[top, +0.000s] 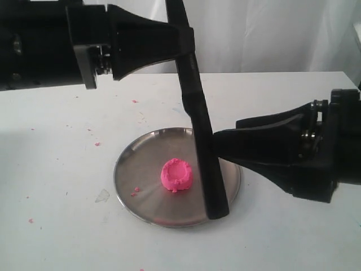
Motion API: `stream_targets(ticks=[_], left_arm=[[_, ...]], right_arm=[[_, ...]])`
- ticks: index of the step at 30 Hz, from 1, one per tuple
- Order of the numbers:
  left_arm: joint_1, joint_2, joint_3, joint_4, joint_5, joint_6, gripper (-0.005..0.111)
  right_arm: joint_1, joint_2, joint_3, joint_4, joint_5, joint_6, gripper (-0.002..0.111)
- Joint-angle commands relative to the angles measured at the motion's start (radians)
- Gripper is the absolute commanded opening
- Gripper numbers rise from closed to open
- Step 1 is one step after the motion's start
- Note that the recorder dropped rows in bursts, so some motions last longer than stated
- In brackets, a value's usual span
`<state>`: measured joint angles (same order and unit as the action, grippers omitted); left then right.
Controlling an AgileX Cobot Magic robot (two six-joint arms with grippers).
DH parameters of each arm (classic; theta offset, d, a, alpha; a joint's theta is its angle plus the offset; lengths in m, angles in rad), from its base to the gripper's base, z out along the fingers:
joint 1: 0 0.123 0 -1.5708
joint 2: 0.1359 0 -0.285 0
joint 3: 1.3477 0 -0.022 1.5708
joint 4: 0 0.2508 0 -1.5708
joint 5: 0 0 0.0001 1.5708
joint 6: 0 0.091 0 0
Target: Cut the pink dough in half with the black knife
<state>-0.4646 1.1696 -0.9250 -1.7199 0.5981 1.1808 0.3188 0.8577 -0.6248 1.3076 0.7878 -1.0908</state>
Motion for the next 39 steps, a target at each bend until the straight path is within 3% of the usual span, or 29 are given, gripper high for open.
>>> stream_targets(ticks=[1,16,22,30,39], left_arm=[[0.005,-0.007,-0.037,-0.025,0.110,0.003,0.000],[0.005,-0.007,-0.046,-0.024,0.121,0.003,0.000],[0.005,-0.007,-0.046,-0.022,0.121,0.003,0.000],[0.005,-0.007,-0.046,-0.012,0.085,0.003,0.000],[0.005,-0.007,-0.046,0.062,0.060,-0.014,0.000]], right_arm=[[0.001,-0.007,0.000,-0.021,0.042,-0.058,0.051],[0.001,-0.028,-0.002,0.087,0.164,-0.188,0.047],[0.001,-0.040,-0.002,0.022,0.006,-0.134,0.047],[0.001,-0.062,-0.002,-0.044,-0.046,-0.106,0.047],[0.001,-0.119,-0.002,0.025,0.155,-0.149,0.047]])
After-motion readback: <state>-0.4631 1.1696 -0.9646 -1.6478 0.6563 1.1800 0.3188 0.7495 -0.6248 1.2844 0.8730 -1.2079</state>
